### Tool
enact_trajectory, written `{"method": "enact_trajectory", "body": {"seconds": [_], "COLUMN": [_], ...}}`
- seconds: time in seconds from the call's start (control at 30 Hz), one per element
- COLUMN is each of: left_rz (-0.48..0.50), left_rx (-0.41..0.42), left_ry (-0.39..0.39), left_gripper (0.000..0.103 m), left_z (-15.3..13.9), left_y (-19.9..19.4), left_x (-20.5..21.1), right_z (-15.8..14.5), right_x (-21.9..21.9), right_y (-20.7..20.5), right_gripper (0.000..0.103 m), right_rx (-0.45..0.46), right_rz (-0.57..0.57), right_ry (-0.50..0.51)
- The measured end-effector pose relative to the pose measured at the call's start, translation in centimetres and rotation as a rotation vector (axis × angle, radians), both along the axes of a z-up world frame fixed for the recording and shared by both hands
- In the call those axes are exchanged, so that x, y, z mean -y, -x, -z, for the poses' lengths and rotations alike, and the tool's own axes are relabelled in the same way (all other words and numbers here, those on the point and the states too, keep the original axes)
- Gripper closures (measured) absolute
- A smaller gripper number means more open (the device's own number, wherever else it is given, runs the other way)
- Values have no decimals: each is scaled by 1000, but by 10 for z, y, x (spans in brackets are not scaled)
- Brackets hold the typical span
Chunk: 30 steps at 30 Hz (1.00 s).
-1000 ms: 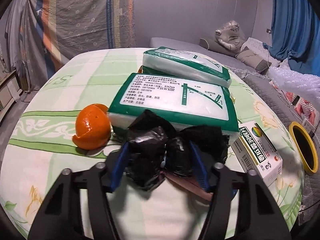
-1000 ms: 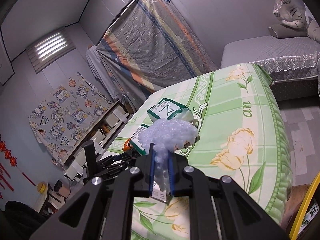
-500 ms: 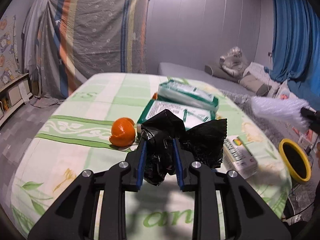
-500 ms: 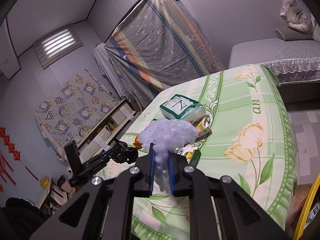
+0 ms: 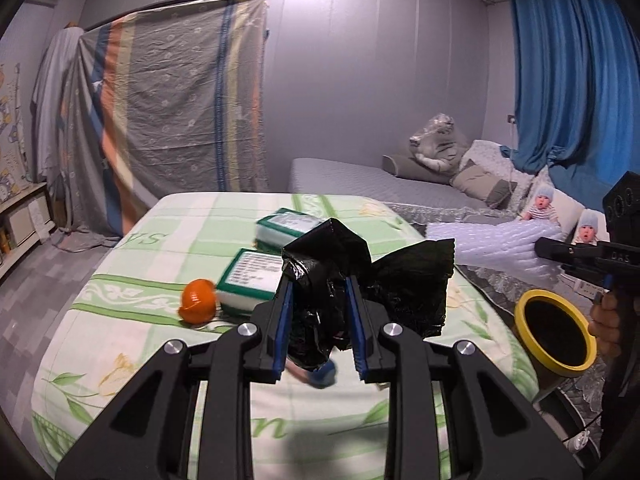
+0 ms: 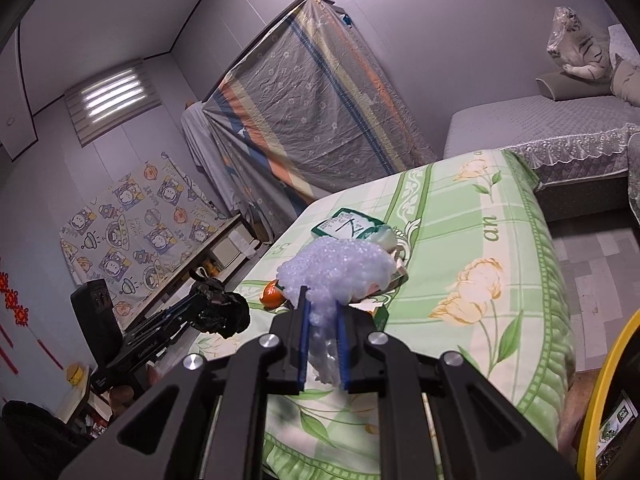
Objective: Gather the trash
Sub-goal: 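Carry bubble wrap and black bags over the yellow bin and release both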
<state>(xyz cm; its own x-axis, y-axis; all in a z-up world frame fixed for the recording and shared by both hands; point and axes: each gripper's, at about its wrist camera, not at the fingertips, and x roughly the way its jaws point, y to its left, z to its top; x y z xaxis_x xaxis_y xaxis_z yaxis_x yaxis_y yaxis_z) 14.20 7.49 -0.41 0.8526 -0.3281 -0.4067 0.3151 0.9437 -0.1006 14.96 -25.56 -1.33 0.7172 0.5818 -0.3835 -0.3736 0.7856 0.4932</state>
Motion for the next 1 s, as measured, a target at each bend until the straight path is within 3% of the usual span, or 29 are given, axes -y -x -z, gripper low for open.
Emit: {"method": "enact_trajectory", "body": {"seconds": [0.47, 1.0], "left_rz": [219, 477], "left_rx": [48, 35], "left_ry": [-26, -31], "left_gripper": [78, 78], "left_z": [-19, -16], "left_y": [-14, -27], "left_x": [102, 230], "right_z": [-6, 15], "right_x": [81, 167], "right_y": [31, 83], "right_gripper": [92, 92], "right_rx": [37, 16], "right_rz": [229, 607], "right_ry": [-12, 100]}}
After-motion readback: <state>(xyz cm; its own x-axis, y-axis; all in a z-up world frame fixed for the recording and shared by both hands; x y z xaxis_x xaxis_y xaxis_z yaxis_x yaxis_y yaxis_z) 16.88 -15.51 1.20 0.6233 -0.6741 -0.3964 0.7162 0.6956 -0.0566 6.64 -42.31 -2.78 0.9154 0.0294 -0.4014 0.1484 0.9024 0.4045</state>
